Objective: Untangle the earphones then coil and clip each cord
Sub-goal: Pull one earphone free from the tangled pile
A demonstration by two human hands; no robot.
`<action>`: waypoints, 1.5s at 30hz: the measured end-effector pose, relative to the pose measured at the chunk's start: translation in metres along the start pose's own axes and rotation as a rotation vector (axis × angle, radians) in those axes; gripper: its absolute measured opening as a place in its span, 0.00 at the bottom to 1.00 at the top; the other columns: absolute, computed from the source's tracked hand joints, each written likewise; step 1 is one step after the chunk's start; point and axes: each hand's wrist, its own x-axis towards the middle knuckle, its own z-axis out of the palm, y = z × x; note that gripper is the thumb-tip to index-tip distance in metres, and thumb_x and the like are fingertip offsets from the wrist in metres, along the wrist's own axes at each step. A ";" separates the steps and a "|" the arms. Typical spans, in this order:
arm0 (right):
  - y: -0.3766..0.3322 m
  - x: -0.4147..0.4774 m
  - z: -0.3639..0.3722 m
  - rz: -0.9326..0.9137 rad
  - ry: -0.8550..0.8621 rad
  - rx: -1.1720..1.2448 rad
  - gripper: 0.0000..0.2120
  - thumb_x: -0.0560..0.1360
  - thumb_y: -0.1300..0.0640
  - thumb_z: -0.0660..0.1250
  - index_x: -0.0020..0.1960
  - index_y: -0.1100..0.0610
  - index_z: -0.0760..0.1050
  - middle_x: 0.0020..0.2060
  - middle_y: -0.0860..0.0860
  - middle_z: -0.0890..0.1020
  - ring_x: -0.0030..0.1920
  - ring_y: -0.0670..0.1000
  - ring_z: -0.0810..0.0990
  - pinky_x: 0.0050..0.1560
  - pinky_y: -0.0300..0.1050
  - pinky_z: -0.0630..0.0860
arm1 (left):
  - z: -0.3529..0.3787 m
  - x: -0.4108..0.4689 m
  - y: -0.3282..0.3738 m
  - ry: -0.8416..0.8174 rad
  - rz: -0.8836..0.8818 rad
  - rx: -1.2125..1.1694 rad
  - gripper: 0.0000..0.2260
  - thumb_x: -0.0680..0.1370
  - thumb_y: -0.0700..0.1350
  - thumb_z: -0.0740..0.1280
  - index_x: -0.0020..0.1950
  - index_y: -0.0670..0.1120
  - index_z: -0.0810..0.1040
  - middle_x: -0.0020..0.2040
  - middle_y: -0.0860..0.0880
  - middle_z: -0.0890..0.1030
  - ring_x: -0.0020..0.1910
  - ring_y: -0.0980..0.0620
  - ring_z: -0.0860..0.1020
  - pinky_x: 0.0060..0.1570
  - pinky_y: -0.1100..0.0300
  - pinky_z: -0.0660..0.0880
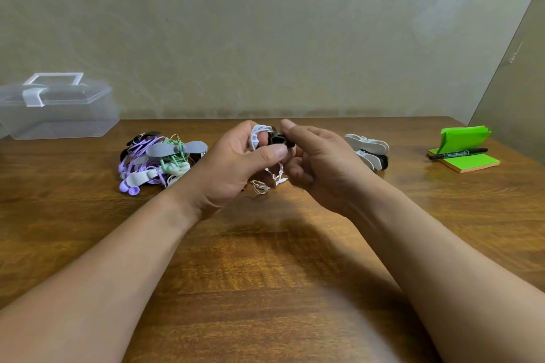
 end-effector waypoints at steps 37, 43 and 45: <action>-0.008 -0.004 -0.016 -0.335 -0.140 -0.565 0.05 0.83 0.58 0.67 0.54 0.60 0.75 0.44 0.55 0.81 0.44 0.49 0.79 0.44 0.44 0.75 | -0.005 0.000 0.009 -0.094 -0.199 -0.311 0.07 0.84 0.41 0.60 0.60 0.41 0.73 0.45 0.45 0.75 0.46 0.51 0.74 0.51 0.54 0.71; -0.006 -0.003 -0.006 -0.238 -0.076 -0.376 0.04 0.84 0.60 0.66 0.50 0.59 0.74 0.40 0.54 0.82 0.39 0.52 0.80 0.40 0.48 0.77 | 0.006 -0.001 0.011 0.030 -0.159 -0.245 0.09 0.85 0.42 0.60 0.60 0.40 0.78 0.44 0.47 0.75 0.39 0.52 0.72 0.40 0.57 0.70; -0.005 -0.002 -0.004 -0.234 -0.048 -0.361 0.05 0.83 0.61 0.66 0.49 0.59 0.74 0.37 0.52 0.81 0.36 0.52 0.79 0.35 0.45 0.76 | 0.010 0.000 0.010 0.101 -0.158 -0.216 0.11 0.86 0.41 0.59 0.63 0.37 0.76 0.46 0.44 0.75 0.36 0.52 0.73 0.34 0.58 0.72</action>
